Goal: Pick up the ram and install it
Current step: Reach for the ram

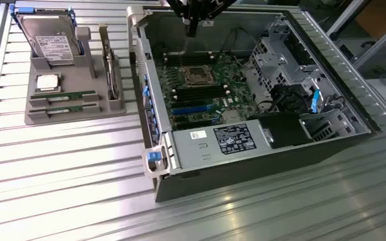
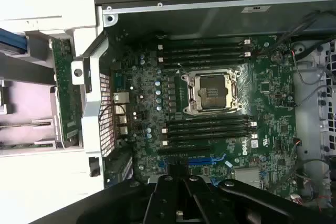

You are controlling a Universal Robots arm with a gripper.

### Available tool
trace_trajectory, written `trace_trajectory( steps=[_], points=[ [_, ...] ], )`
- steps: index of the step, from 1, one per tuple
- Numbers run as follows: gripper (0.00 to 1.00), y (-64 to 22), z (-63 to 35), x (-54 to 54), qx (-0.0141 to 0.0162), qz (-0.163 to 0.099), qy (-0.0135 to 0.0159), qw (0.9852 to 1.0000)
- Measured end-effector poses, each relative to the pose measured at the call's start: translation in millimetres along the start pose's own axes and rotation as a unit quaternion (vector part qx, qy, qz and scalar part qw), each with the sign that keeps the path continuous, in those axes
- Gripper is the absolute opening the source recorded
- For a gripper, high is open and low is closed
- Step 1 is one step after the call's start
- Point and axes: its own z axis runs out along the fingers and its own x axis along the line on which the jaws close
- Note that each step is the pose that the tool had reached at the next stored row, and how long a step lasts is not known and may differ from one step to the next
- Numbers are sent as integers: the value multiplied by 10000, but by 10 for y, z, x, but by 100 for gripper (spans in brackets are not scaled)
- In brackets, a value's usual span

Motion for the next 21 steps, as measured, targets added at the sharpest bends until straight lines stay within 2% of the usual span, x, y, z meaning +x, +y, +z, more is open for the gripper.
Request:
trace_trajectory(
  steps=[1,2,21],
  points=[
    [11,-7,-3,96,0,0,0,10000],
    [11,-9,-3,117,0,0,0,10000],
    [11,-22,-8,294,0,0,0,10000]
  ],
)
